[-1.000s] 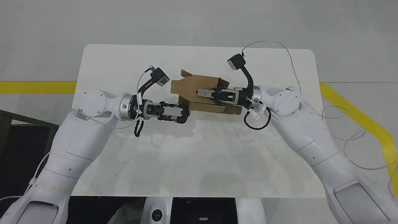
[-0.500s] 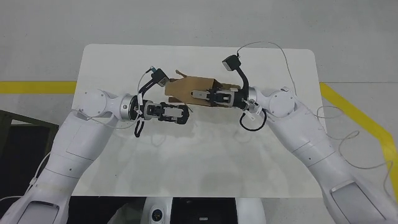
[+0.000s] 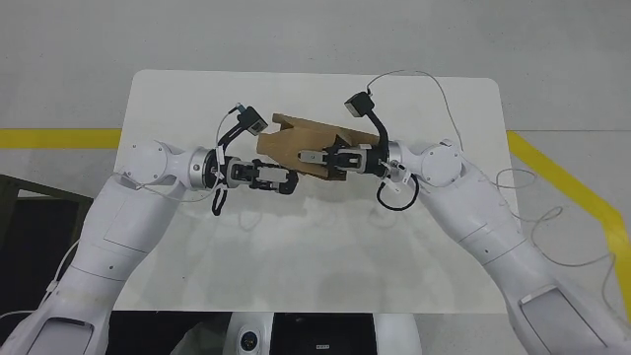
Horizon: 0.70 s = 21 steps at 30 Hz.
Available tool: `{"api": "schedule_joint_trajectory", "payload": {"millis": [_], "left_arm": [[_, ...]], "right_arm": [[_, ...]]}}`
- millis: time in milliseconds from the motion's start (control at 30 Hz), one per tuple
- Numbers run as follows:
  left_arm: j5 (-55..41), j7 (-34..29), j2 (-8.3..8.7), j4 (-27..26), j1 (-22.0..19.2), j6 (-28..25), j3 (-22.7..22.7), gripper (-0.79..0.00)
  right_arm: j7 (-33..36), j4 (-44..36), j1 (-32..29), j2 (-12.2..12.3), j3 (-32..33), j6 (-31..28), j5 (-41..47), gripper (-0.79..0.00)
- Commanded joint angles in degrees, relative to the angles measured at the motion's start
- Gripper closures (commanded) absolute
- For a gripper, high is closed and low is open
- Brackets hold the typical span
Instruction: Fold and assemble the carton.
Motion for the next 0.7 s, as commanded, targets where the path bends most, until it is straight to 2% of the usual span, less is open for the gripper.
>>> {"api": "schedule_joint_trajectory", "payload": {"millis": [0,367,667], "left_arm": [[0.00,-0.03,-0.02,0.02,-0.02,-0.01,-0.03,-0.785],[0.15,-0.29,0.02,0.48,-0.16,0.04,-0.68,-0.785],[0.45,0.70,0.33,2.84,-0.32,-0.37,-2.79,-0.785]], "right_arm": [[0.06,0.20,0.06,-0.14,-0.03,0.02,0.09,0.000],[0.92,1.80,0.18,-0.04,2.44,-0.80,0.30,0.000],[7.49,2.33,-2.60,1.35,6.23,0.96,4.42,0.000]]}}
